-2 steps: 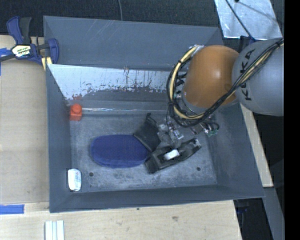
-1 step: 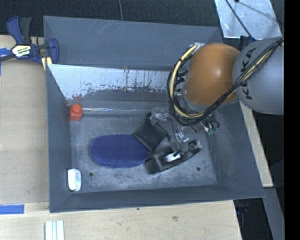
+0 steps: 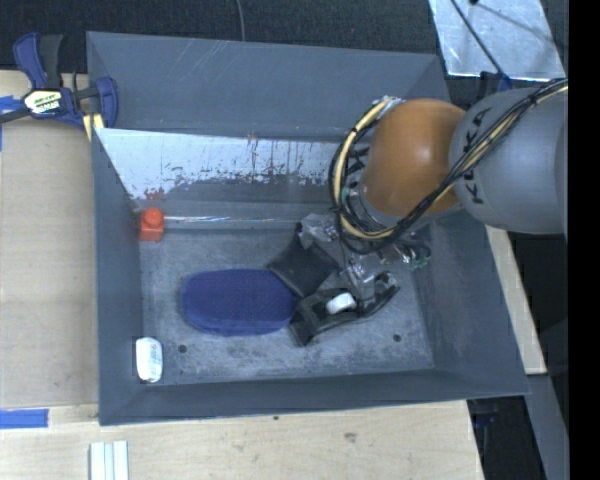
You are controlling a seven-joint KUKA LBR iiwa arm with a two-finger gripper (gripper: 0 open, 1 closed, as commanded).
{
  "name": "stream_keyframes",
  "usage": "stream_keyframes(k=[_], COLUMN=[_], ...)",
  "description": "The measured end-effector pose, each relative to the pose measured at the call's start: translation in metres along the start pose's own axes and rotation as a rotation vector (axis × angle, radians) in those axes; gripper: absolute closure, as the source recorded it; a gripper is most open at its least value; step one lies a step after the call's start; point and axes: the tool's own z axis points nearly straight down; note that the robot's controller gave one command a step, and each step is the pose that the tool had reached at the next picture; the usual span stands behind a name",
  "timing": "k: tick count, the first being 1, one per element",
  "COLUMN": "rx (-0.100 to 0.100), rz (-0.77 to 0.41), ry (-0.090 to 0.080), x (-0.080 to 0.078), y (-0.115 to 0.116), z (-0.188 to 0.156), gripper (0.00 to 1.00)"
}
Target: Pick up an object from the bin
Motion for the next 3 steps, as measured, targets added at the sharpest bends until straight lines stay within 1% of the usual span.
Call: stream_keyframes(k=[1,2,3], rx=[-0.016,-0.018,-0.018], rz=[0.0,-0.001,-0.001], ry=[0.003,0.007,0.008], x=[0.0007,0.0021,0.0022], y=[0.0083,0.0094,0.0095], z=[0.0036,0.0051,0.005], gripper=[1.0,0.0,1.0])
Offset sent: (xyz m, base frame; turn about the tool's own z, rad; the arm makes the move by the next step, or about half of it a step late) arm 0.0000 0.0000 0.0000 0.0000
